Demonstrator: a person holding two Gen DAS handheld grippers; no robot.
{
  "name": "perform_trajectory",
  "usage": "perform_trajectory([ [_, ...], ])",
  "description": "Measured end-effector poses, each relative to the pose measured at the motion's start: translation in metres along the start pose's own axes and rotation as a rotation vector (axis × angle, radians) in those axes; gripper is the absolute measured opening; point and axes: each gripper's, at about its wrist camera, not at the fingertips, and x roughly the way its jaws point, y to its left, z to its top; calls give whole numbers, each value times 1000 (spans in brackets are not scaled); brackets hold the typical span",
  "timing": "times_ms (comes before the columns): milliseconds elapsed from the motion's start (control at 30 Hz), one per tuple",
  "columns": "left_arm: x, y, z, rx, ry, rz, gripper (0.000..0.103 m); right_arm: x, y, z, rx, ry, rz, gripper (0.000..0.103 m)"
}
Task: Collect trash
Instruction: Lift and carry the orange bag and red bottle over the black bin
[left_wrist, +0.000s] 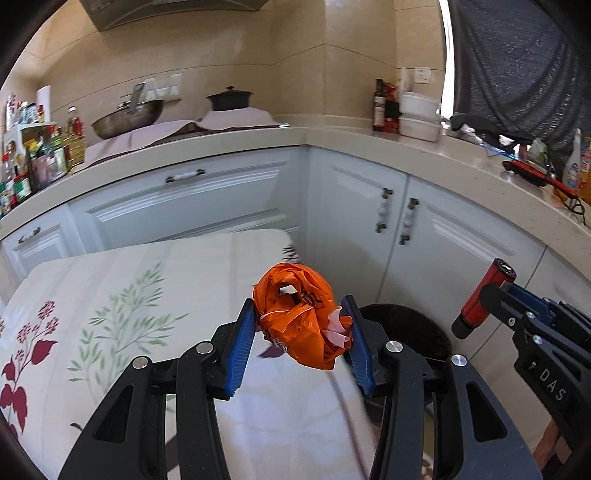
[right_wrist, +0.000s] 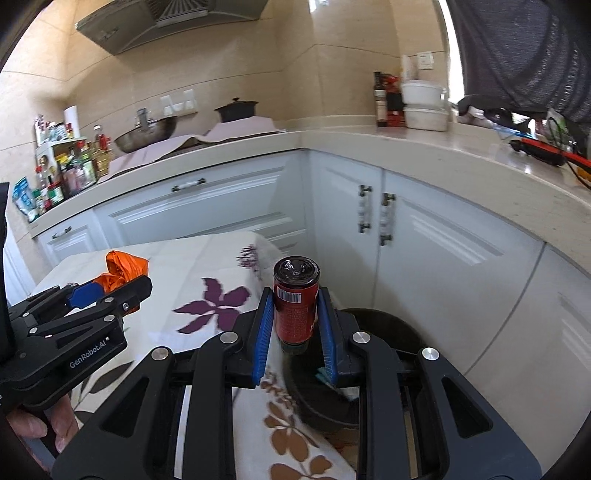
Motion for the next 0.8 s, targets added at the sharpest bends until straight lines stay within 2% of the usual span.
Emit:
perform_trajectory([
  [400, 27, -46, 9, 31, -15, -33, 47, 10, -41, 5, 10, -14, -76, 23],
  [800, 65, -80, 12, 62, -2, -37, 47, 35, -67, 6, 15, -4, -96, 23],
])
